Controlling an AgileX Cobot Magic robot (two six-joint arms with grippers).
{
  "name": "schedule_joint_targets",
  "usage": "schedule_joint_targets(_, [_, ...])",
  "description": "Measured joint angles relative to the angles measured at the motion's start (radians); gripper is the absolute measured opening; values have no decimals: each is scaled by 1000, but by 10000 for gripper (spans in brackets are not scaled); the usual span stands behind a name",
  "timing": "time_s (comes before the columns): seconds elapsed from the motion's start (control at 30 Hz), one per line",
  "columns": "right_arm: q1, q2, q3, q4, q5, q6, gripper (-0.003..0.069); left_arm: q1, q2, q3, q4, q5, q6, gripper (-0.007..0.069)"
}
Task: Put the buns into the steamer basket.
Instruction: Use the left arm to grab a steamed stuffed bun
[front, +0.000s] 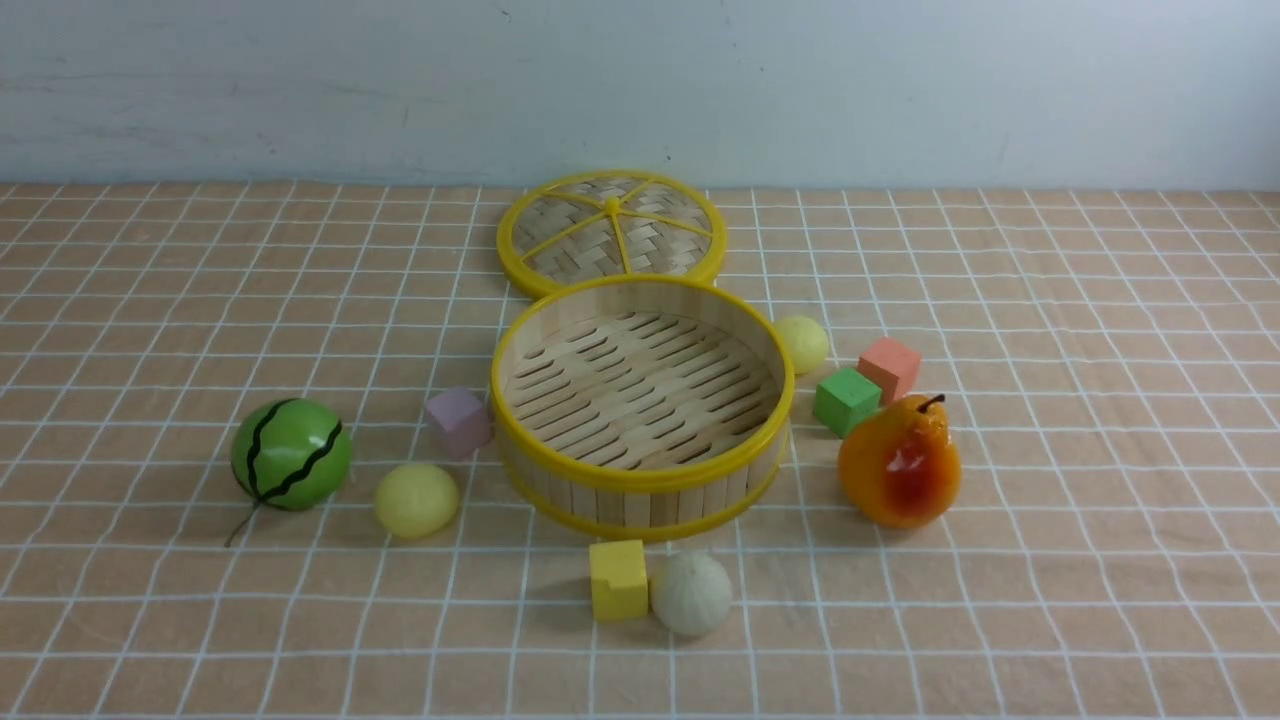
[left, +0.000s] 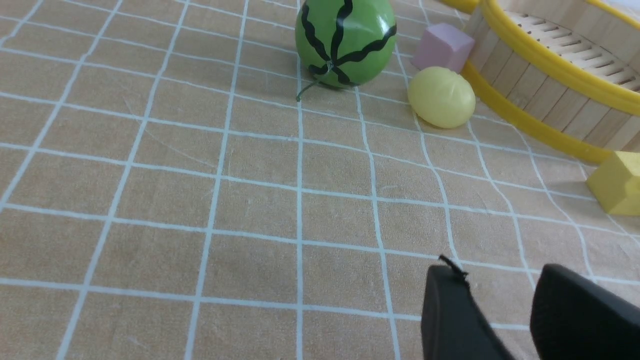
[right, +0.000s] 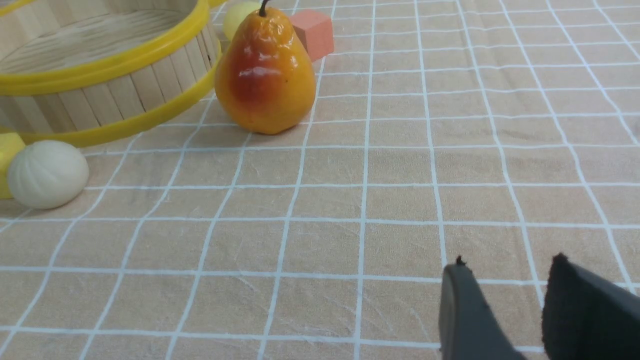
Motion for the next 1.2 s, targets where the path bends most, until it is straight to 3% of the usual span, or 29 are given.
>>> schedule_joint_targets(0.2, [0,0,0,0,0,0,239,0,0,0,-133,-125,-56,238])
schedule_joint_targets(0.4, [0,0,0,0,0,0,239,0,0,0,-495,-265,-231,238])
schedule_joint_targets(0.53, [0,0,0,0,0,0,239,0,0,-20,-547,-318,-250,225])
schedule_joint_targets(0.63, [0,0,0,0,0,0,239,0,0,-103,-536,-232,-231,200])
schedule_joint_targets(0.77, [0,0,0,0,0,0,239,0,104,-382,-394,99,-115,116])
schedule_joint_targets(0.8, [0,0,0,0,0,0,239,0,104,-382,-394,99,-115,116])
schedule_joint_targets(0.83, [0,0,0,0,0,0,239,0,196,-482,-325,241,-98,84])
schedule_joint_targets(0.97, [0,0,0,0,0,0,239,0,508,-693,-170,552,-82,20])
schedule_joint_targets(1.07, [0,0,0,0,0,0,239,0,767,-803,-65,659,-76,-13])
schedule_joint_targets(1.2, [0,0,0,0,0,0,239,-2,977,-874,-58,662,-21,-13])
